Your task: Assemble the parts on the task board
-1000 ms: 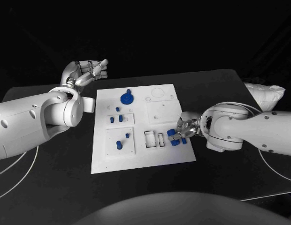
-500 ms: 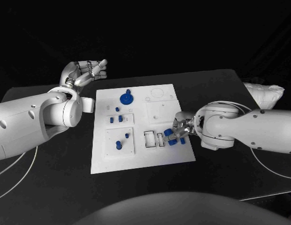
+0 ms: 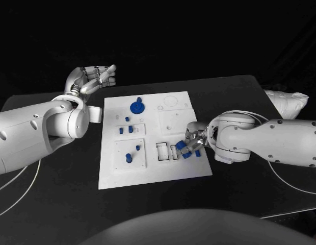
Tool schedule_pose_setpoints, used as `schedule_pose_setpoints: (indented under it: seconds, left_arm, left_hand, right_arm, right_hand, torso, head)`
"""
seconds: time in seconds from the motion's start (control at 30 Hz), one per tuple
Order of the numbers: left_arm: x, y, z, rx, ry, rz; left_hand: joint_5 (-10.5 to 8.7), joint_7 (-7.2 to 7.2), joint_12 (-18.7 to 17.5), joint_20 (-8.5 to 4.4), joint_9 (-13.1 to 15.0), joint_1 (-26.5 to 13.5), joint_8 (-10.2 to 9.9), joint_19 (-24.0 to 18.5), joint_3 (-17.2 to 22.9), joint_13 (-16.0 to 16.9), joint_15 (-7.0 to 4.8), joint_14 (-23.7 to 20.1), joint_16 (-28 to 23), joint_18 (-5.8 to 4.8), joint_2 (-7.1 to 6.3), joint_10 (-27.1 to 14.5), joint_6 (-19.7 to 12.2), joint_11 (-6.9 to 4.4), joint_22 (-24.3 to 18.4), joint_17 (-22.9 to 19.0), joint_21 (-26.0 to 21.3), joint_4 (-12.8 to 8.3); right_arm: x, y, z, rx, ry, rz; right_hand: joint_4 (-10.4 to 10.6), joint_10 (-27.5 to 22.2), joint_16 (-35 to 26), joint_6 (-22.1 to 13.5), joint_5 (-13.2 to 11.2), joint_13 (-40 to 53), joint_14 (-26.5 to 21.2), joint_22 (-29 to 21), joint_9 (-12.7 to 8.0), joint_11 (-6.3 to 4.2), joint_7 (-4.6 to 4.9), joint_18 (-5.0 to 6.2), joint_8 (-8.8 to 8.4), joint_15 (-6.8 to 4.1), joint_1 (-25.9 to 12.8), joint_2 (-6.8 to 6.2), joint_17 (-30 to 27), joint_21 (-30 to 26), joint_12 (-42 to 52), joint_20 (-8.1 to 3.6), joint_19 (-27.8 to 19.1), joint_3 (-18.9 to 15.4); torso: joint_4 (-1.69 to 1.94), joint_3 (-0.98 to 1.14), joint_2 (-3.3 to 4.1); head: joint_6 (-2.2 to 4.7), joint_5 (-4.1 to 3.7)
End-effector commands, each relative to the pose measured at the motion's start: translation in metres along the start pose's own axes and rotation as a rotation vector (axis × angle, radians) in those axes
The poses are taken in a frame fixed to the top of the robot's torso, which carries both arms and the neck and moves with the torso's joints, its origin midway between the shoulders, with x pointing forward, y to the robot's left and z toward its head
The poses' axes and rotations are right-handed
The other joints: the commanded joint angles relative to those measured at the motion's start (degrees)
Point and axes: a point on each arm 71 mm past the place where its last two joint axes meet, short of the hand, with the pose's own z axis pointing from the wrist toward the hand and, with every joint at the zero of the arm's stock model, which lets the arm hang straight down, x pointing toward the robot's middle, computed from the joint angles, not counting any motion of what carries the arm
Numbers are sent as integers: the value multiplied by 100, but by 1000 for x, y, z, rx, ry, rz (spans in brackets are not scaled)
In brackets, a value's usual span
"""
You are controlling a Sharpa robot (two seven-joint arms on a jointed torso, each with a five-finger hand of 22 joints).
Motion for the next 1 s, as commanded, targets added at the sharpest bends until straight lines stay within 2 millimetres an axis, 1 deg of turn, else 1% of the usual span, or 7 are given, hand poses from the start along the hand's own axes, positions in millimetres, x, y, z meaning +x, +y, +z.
schedule_pose_setpoints:
  seconds: [0.03, 0.13, 0.23, 0.4, 0.63, 0.83, 1.0]
  left_arm:
    - [2, -1, 0, 7, 16, -10]
    - [2, -1, 0, 7, 16, -10]
    - [2, -1, 0, 7, 16, -10]
    - [1, -1, 0, 6, 15, -10]
    - [0, -1, 0, 5, 11, -8]
    - [0, -1, -1, 5, 10, -8]
    - [0, -1, 0, 5, 11, -8]
  left_hand:
    - [21, 1, 35, 15, 8, 4, 36, 28, 29, 2, 1, -54, 25, 59, 55, -33, -53, -2, -5, -6, -8, 3]
    - [21, 1, 35, 15, 8, 4, 36, 28, 29, 2, 1, -54, 25, 59, 55, -33, -53, -2, -5, -6, -8, 3]
    - [21, 1, 35, 15, 8, 4, 36, 28, 29, 2, 1, -54, 25, 59, 55, -33, -53, -2, -5, -6, -8, 3]
    - [21, 1, 35, 15, 8, 4, 36, 28, 29, 2, 1, -54, 25, 59, 55, -33, -53, -2, -5, -6, -8, 3]
    - [21, 1, 35, 15, 8, 4, 36, 28, 29, 2, 1, -54, 25, 59, 55, -33, -53, -2, -5, -6, -8, 3]
    - [21, 1, 35, 15, 8, 4, 36, 28, 29, 2, 1, -54, 25, 59, 55, -33, -53, -2, -5, -6, -8, 3]
    - [21, 1, 35, 15, 8, 4, 36, 28, 29, 2, 1, -54, 25, 59, 55, -33, -53, -2, -5, -6, -8, 3]
  right_arm:
    - [13, -4, 2, -1, 48, 84]
    - [14, -4, 0, -14, 51, 160]
    - [14, -5, -1, -20, 54, 235]
    - [13, -8, -5, -25, 58, 337]
    - [4, -16, -14, -29, 43, 420]
    - [-4, -20, -21, -48, 36, 477]
    - [-10, -17, -24, -80, 39, 519]
  right_hand:
    - [-709, 591, 23, 224, 57, 1509, 598, 1509, -3540, 35, -7, -38, -495, 13, 384, 278, 1510, 26, 22, 61, 594, 851]
    - [-773, 591, 23, 346, 81, 1509, 598, 1509, -3666, 28, -18, -38, -626, 27, 372, 263, 1510, 26, 22, 62, 594, 1005]
    - [-828, 591, 23, 517, 74, 1509, 598, 1509, -3738, 10, -47, -38, -675, 8, 358, 235, 1510, 26, 22, 60, 594, 1098]
    - [-895, 591, 23, 672, 65, 1509, 598, 1509, -3806, -18, -84, -38, -726, -17, 359, 213, 1510, 26, 22, 46, 594, 1186]
    - [-949, 591, 23, 736, 38, 1509, 598, 1509, -3853, -29, -94, -38, -773, -28, 371, 184, 1510, 26, 22, 38, 594, 1228]
    - [-964, 591, 23, 751, 20, 1509, 598, 1509, -3873, -30, -92, -38, -795, -31, 364, 164, 1510, 26, 22, 36, 594, 1233]
    - [-963, 591, 23, 779, -30, 1509, 598, 1509, -3902, -29, -91, -38, -828, -33, 336, 152, 1510, 26, 22, 35, 594, 1233]
  torso:
    - [0, 3, -1]
    - [1, 3, -3]
    - [4, 0, -6]
    - [7, 1, -5]
    - [0, -6, -4]
    - [-3, -2, -3]
    - [-4, -1, -6]
  head:
    - [0, 6]
    - [0, 13]
    - [0, 18]
    - [0, 36]
    - [0, 55]
    - [0, 73]
    - [0, 76]
